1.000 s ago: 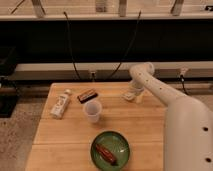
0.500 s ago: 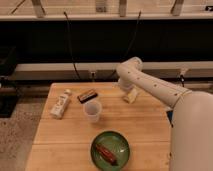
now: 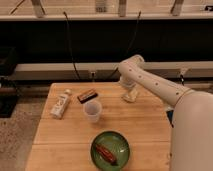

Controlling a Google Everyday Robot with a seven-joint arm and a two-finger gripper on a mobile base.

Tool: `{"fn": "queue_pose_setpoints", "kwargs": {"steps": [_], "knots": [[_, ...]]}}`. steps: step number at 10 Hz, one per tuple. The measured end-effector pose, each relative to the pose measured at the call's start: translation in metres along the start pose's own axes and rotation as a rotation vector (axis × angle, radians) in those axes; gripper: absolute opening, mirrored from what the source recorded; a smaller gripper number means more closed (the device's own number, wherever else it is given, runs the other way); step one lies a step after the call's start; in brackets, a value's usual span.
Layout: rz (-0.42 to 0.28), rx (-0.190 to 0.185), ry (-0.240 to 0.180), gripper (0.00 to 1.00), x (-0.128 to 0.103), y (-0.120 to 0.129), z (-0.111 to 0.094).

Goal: Place the white sponge in the ceramic cup

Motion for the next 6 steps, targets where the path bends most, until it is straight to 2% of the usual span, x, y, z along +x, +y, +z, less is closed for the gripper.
{"fn": "queue_pose_setpoints", "kwargs": {"steps": [6], "knots": [[0.006, -0.047, -0.032, 0.8, 0.024, -0.005, 0.028]]}}
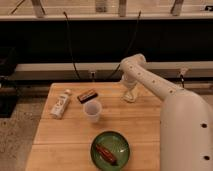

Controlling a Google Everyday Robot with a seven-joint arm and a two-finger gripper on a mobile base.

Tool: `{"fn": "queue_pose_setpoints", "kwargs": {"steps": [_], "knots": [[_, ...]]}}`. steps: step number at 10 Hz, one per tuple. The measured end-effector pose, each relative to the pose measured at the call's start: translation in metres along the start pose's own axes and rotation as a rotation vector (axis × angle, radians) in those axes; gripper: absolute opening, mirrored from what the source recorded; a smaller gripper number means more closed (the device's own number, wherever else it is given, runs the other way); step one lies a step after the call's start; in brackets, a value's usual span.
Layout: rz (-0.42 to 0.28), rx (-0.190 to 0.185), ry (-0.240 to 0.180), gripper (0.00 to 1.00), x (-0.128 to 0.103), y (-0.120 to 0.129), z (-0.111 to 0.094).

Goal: Place the white sponge in the ceramic cup

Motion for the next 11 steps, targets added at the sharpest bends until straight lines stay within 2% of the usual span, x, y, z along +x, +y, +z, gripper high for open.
{"fn": "queue_pose_setpoints", "kwargs": {"steps": [4, 8, 11], "knots": [[0.002, -0.026, -0.018, 0.79, 0.018, -0.002, 0.016], [0.022, -0.056, -0.029, 0.4, 0.037, 0.008, 0.028], [0.042, -0.063, -0.023, 0.11, 0.05, 0.018, 0.029]]}}
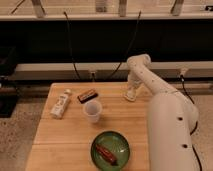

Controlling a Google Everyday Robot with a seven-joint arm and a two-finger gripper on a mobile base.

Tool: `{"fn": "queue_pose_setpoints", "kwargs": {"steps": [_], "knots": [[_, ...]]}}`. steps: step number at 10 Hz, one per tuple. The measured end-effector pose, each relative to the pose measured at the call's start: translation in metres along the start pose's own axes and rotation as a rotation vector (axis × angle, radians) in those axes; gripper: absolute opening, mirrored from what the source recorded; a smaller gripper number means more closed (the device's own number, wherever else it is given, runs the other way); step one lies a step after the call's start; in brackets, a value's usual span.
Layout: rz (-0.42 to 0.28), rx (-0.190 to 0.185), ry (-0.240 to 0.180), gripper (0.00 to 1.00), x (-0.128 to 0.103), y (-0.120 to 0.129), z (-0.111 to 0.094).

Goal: Place the white sponge in the ceramic cup

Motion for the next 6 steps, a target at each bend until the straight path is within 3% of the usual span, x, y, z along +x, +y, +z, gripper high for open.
{"fn": "queue_pose_setpoints", "kwargs": {"steps": [1, 2, 6], "knots": [[-0.002, 0.01, 0.0, 0.02, 0.0, 0.005, -0.004], [-0.007, 0.014, 0.001, 0.0, -0.002, 0.01, -0.008], [-0.054, 0.066, -0.013, 0.0, -0.027, 0.021, -0.027]]}}
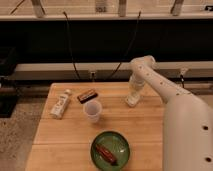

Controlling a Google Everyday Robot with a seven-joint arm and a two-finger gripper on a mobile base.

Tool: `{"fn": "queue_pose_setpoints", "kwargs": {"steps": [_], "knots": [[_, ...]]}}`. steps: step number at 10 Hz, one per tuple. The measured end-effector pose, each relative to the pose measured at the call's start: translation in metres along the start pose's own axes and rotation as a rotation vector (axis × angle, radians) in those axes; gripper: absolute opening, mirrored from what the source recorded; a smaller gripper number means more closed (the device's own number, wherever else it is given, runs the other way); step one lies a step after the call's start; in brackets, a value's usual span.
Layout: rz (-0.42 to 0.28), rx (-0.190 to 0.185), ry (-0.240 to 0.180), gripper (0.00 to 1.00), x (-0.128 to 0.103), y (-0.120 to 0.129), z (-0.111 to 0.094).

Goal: Place the white sponge in the ceramic cup

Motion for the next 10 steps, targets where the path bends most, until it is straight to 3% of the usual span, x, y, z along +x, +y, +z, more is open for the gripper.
{"fn": "queue_pose_setpoints", "kwargs": {"steps": [3, 5, 10], "knots": [[-0.038, 0.043, -0.005, 0.0, -0.02, -0.002, -0.017], [-0.076, 0.075, -0.004, 0.0, -0.039, -0.005, -0.04], [-0.185, 0.113, 0.02, 0.0, -0.096, -0.033, -0.082]]}}
